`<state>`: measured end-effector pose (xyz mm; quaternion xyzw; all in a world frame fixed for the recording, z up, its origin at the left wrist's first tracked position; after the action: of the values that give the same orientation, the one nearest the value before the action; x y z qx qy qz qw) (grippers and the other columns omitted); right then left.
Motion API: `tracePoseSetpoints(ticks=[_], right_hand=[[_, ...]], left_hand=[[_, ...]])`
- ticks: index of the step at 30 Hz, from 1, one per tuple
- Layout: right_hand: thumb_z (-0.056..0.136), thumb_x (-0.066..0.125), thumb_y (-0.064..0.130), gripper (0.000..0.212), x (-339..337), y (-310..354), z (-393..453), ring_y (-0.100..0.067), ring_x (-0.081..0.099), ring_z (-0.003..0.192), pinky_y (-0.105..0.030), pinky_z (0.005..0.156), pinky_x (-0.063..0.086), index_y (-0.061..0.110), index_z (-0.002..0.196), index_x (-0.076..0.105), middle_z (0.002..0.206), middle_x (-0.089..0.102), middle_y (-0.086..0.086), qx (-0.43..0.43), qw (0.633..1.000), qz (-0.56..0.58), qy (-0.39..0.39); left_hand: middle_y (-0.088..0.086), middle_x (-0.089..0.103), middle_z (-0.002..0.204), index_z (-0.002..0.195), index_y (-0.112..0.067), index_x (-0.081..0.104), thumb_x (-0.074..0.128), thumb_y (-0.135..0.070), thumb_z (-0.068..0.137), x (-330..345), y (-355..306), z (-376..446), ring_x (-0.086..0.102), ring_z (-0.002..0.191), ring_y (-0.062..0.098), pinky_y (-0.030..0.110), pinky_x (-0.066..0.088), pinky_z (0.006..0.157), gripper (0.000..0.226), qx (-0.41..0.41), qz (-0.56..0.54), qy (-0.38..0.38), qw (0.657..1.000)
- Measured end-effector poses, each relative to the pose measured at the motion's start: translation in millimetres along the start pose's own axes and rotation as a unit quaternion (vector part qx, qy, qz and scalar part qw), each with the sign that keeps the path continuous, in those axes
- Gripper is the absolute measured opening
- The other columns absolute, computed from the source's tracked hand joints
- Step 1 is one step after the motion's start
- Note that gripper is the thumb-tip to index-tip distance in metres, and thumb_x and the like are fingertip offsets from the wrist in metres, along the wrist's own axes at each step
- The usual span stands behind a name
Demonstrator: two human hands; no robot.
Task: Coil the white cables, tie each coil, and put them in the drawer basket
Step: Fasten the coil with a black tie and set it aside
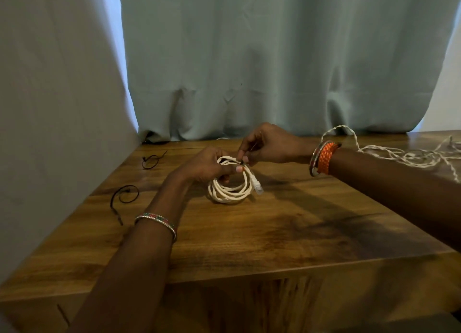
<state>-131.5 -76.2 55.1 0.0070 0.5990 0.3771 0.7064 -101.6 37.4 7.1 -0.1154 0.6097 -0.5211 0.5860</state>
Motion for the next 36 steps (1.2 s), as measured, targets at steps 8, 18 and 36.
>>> tracePoseSetpoints(ticks=[8, 18, 36], right_hand=[[0.079, 0.070, 0.001, 0.016, 0.2, 3.3, 8.8, -0.008, 0.064, 0.068, -0.011, 0.055, 0.049, 0.003, 0.094, 0.065, 0.080, 0.065, -0.002, 0.092, 0.995, 0.024, 0.026], [0.080, 0.069, 0.001, 0.014, -1.9, 13.7, 8.3, -0.004, 0.061, 0.067, -0.011, 0.058, 0.050, 0.005, 0.093, 0.068, 0.074, 0.063, 0.005, 0.062, 0.996, -0.066, 0.007], [0.083, 0.070, 0.025, 0.030, 14.8, -23.4, -16.2, -0.013, 0.062, 0.096, -0.030, 0.084, 0.050, 0.027, 0.108, 0.055, 0.106, 0.066, 0.000, 0.169, 0.968, 0.181, 0.035]], left_hand=[[0.001, 0.065, 0.064, 0.089, -0.014, 0.071, 0.071, -0.015, 0.081, 2.2, -6.5, -0.3, 0.057, 0.048, 0.000, 0.012, 0.044, 0.047, 0.008, 0.023, 0.001, -0.006, 1.000], [0.000, 0.065, 0.059, 0.093, -0.005, 0.071, 0.072, -0.016, 0.080, -1.3, -4.5, -1.0, 0.056, 0.049, 0.005, 0.014, 0.042, 0.047, 0.017, 0.016, -0.013, -0.036, 0.999], [-0.001, 0.063, 0.080, 0.111, -0.005, 0.058, 0.063, -0.003, 0.085, -16.1, -12.2, 0.5, 0.060, 0.052, -0.003, 0.010, 0.050, 0.054, 0.027, 0.060, -0.167, -0.121, 0.977]])
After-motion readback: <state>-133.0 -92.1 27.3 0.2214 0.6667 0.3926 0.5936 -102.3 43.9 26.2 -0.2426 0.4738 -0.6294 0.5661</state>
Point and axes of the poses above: each hand's wrist, its own z-axis towards the middle knuckle, its own x-axis out of the palm, y = z × x, the point moved 7 cm from there along z, towards the middle knuckle
